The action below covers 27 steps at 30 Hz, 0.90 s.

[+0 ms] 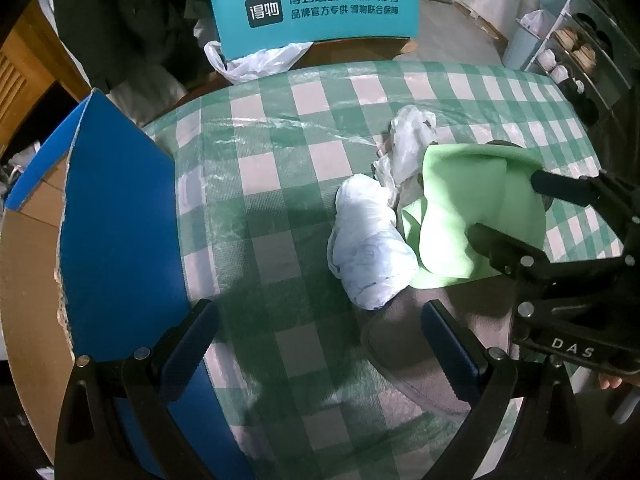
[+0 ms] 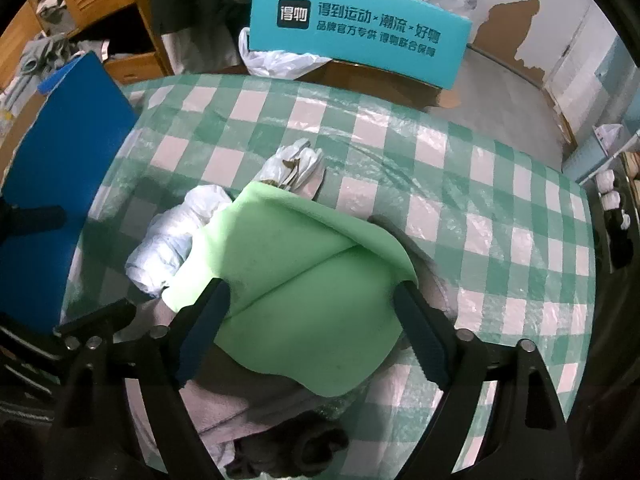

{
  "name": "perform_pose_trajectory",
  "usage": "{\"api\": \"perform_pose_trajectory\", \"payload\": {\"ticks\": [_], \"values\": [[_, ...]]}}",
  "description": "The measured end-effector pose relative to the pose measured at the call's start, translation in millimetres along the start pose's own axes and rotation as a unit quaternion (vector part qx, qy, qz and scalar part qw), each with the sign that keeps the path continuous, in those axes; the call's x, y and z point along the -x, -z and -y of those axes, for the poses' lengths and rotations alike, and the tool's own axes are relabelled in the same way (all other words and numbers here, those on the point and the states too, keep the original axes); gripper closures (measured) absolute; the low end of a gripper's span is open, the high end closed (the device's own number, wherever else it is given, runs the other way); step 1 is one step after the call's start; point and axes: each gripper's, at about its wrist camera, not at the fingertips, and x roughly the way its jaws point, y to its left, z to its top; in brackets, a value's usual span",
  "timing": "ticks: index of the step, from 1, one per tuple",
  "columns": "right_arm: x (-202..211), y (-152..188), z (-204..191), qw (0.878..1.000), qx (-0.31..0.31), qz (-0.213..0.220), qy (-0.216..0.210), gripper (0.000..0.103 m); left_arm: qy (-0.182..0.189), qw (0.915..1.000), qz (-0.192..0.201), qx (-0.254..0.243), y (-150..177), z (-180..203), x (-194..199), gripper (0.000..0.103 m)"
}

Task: Organize soft objects
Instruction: 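Move both tools down toward the pile of soft items, then grasp the light green cloth with the right tool while the left tool grasps the white rolled sock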

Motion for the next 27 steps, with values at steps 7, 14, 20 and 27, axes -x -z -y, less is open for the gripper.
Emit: {"api": "perform_pose_trajectory", "payload": {"ticks": [7,14,20,27], "values": [[-2,1,2,1.000,0.007,0.001,0.011,0.048,0.004,1.0000,-0.001,0.003,-3,-4,-1,0.001],[9,-1,12,1.000,-0.007,0.012,0.011,0.092,0.013,0.9998,0.001,0.015,-6,-5,-2,0.001],[21,-2,22,0.999,-0.021,0.028,0.007,0.097,0.022,0.9995,0.005,0.021,-13,-2,-3,0.001],[25,1,30,0.999,-0.032,0.030,0.000,0.097,0.028,0.9994,0.001,0.023,-21,5,-12,0.001]]}}
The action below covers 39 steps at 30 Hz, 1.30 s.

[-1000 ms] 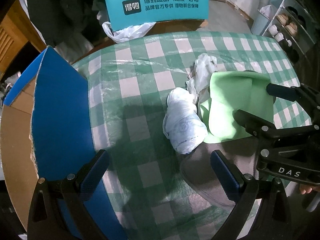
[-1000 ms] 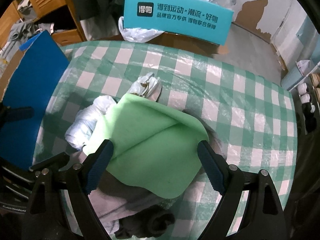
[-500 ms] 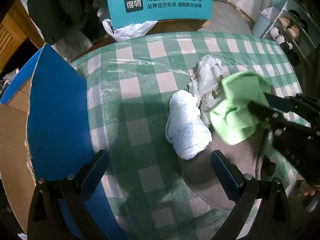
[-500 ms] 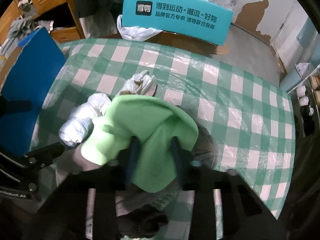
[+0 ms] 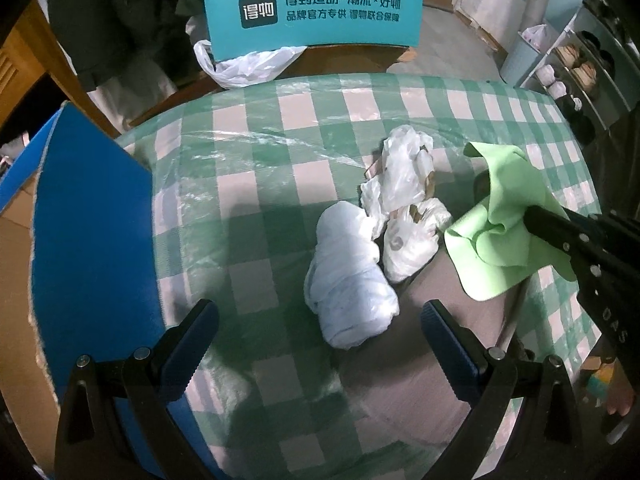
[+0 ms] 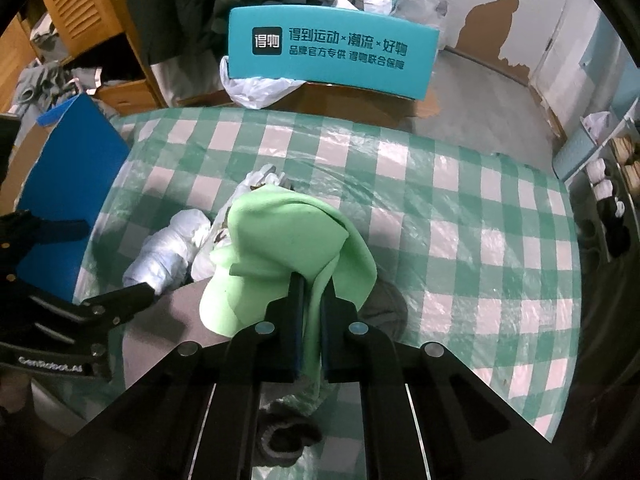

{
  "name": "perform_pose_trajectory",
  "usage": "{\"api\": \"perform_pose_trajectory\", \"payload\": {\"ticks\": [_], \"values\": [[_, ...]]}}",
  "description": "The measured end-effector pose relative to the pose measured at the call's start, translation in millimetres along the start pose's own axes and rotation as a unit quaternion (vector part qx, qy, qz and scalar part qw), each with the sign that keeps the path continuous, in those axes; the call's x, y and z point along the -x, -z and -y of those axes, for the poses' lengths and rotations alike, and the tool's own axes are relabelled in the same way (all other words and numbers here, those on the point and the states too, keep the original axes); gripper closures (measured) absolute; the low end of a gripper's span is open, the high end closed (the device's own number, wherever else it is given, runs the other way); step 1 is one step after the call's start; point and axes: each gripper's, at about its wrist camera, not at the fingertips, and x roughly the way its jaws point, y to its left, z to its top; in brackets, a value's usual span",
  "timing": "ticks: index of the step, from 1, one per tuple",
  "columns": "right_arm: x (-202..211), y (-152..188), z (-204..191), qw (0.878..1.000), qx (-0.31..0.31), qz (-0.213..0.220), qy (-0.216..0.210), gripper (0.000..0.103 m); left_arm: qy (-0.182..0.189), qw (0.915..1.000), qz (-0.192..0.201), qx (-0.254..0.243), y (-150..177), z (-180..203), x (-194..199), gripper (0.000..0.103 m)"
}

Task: Organize soft objects
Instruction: 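Grasp the light green cloth with the right tool while the left tool grasps the white rolled sock, then carry the green cloth and white sock in both tools over the cardboard box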

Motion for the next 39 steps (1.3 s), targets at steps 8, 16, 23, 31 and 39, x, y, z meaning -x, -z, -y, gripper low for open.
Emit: {"api": "perform_pose_trajectory", "payload": {"ticks": [8,16,23,31,39], "values": [[1,4,5,1.000,-0.007,-0.002,-0.005,0.097,0.017,0.9996,-0.014,0.018,-8,2,-17,0.002],[2,4,8,1.000,-0.014,-0.001,-0.010,0.097,0.039,0.9985,-0.022,0.033,-10,1,-25,0.033],[3,3,6,1.000,-0.011,0.002,-0.010,0.097,0.045,0.9984,-0.021,0.026,-6,0,-25,0.064],[14,-1,1,1.000,-0.008,0.014,-0.010,0.097,0.016,0.9998,0.010,0.003,-5,2,-2,0.065],[28,-4,-4,1.000,-0.006,0.027,-0.010,0.097,-0.013,0.9992,0.033,-0.015,-3,3,20,0.065]]}}
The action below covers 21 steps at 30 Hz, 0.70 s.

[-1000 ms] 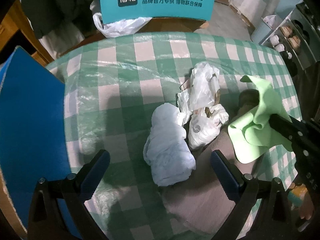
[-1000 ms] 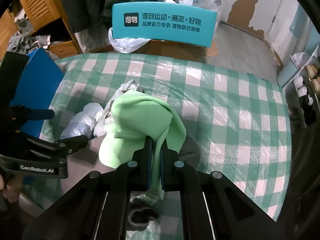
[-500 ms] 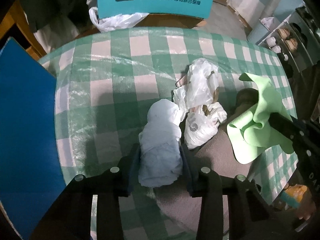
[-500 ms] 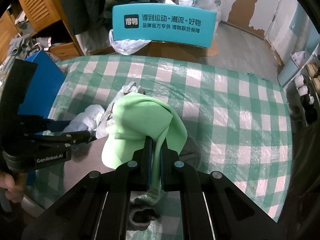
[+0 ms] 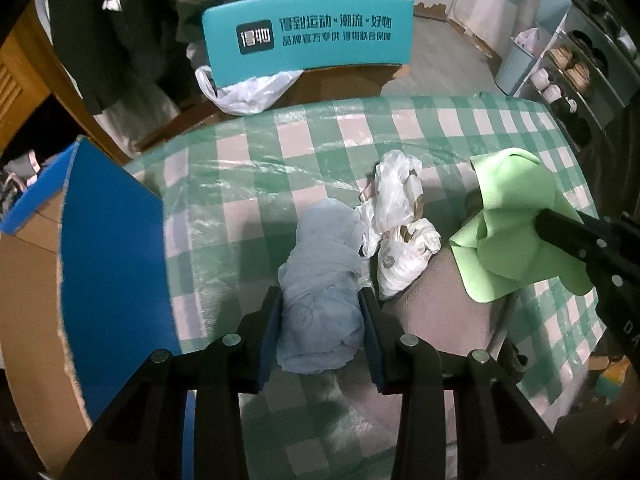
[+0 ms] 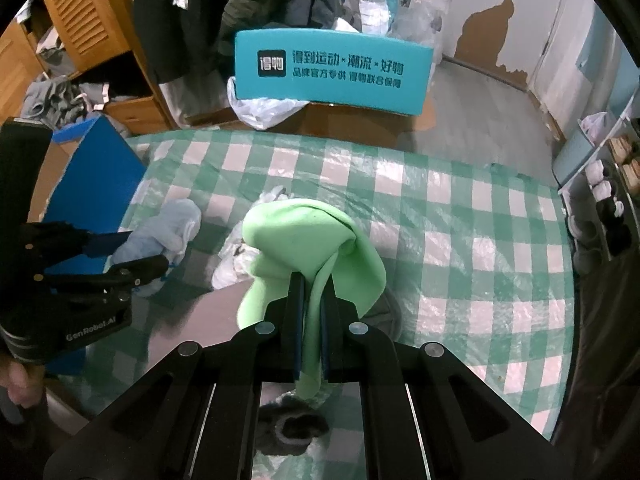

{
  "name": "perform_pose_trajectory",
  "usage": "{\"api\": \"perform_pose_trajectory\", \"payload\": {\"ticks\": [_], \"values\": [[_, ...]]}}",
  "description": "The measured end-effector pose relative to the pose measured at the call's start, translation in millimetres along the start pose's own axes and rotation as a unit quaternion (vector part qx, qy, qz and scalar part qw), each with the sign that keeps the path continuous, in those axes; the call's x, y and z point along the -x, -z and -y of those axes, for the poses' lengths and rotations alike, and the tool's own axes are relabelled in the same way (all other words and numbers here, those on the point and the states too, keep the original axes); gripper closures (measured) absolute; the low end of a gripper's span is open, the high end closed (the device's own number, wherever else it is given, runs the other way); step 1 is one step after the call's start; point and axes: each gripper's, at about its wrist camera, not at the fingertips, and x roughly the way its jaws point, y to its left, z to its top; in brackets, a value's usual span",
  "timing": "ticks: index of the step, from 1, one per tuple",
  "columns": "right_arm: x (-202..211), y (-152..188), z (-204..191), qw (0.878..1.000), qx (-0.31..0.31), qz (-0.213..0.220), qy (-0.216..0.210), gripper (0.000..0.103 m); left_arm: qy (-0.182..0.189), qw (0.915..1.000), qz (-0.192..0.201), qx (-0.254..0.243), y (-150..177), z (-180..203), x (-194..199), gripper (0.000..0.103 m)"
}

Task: Organize soft objects
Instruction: 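Carry the green cloth and white sock in both tools over the cardboard box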

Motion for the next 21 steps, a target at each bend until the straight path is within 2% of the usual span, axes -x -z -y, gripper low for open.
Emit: {"api": "perform_pose_trajectory", "payload": {"ticks": [21], "values": [[42,-8,-22,0.999,0.009,0.040,-0.013,0.097,-0.021,0.9983,0.053,0.005,14,-13,63,0.065]]}}
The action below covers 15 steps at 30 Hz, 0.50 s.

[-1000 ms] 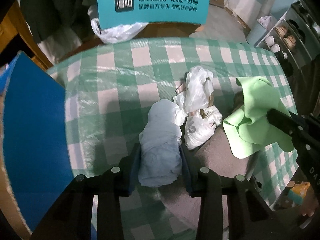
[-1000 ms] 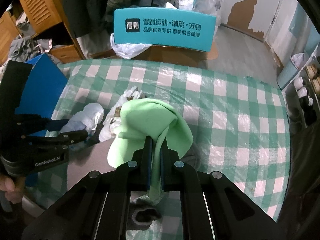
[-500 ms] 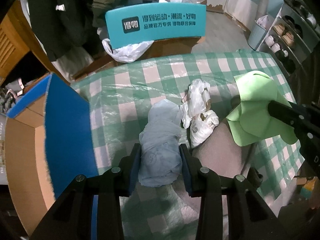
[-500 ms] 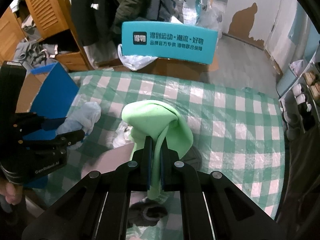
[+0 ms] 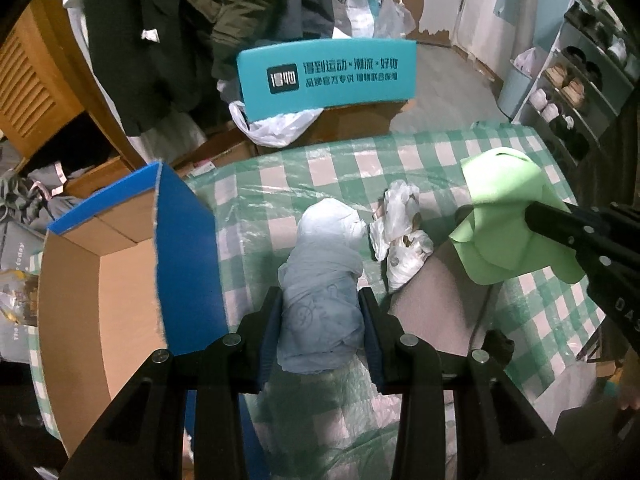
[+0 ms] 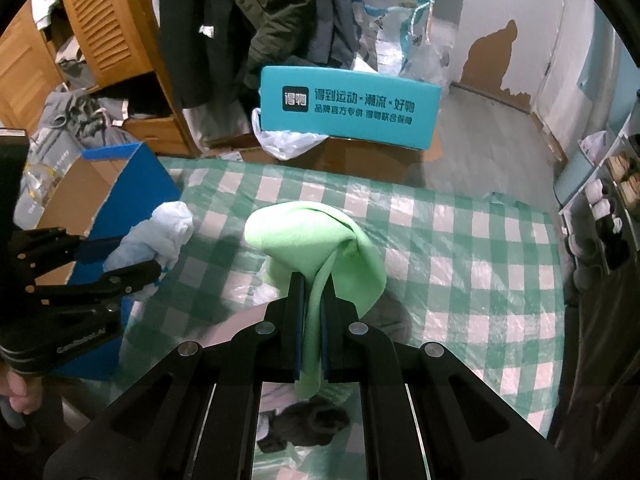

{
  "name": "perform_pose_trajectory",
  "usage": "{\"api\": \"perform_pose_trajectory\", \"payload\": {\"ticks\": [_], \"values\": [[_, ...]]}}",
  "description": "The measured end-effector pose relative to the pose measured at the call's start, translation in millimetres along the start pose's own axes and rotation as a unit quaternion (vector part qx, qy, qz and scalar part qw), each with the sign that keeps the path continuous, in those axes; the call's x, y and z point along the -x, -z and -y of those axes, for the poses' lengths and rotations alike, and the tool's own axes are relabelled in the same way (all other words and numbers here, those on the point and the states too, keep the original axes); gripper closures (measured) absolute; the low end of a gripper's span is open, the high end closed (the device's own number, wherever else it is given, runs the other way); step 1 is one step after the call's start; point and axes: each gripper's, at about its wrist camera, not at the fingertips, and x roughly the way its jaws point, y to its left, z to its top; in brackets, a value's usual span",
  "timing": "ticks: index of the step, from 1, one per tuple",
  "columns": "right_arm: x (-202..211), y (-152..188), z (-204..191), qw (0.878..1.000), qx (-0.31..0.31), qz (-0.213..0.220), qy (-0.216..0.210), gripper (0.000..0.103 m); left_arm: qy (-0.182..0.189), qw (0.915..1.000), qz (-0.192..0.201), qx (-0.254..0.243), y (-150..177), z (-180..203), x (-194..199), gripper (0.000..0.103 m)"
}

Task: Organize soft objects
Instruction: 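Carry the green cloth and white sock in both tools over the cardboard box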

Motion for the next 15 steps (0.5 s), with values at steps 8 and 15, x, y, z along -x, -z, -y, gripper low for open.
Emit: {"api": "perform_pose_trajectory", "payload": {"ticks": [8,15], "values": [[12,-2,-8,1.000,0.003,0.009,-0.003,0.097,-0.007,0.9999,0.013,0.008,8,-12,21,0.065],[28,-4,-20,1.000,0.010,0.021,-0.010,0.097,-0.013,0.9995,0.025,0.013,18,-21,39,0.065]]}}
